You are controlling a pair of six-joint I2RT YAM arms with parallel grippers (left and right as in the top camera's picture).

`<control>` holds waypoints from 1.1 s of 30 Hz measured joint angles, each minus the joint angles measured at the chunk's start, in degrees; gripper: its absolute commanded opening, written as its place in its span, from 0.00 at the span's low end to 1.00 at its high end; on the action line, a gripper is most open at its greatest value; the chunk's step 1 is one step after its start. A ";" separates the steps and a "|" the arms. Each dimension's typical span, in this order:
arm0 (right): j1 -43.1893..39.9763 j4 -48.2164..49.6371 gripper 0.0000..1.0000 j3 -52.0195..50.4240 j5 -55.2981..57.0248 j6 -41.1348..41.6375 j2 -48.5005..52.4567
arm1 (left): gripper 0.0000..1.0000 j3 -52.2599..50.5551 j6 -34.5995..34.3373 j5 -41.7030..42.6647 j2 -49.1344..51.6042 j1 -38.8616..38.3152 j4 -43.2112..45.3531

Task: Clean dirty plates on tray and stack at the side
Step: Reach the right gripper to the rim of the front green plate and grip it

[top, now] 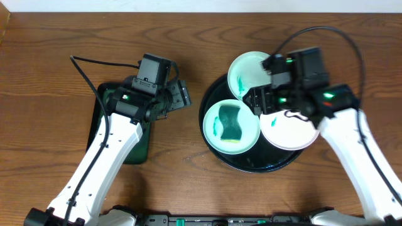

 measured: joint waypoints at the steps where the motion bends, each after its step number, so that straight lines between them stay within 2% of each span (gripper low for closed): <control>1: 0.50 0.35 0.35 -0.33 2.08 0.17 1.38 | 0.78 0.00 0.02 0.09 0.00 0.00 -0.11; 8: 0.72 1.79 0.53 -2.49 10.58 0.37 11.15 | 0.78 0.00 0.02 0.13 0.00 0.00 -1.62; 9: 0.72 1.97 0.53 -2.49 10.67 -0.59 12.26 | 0.78 0.00 0.02 0.15 0.00 0.00 -1.88; 16: 0.72 4.35 0.36 -2.49 9.62 -4.87 19.08 | 0.78 -0.33 0.04 1.20 0.00 0.00 -1.36; 21: 0.72 8.94 0.36 -2.54 7.54 -5.81 23.71 | 0.78 -0.66 0.07 2.16 0.85 -0.13 -1.36; 26: 0.72 9.35 0.40 -2.60 6.62 -8.74 24.22 | 0.78 -0.90 0.17 2.54 2.27 -0.98 -0.90; 33: -0.37 7.96 0.34 -2.60 6.80 -11.08 24.24 | 0.78 -1.07 0.17 2.56 2.64 -2.40 0.26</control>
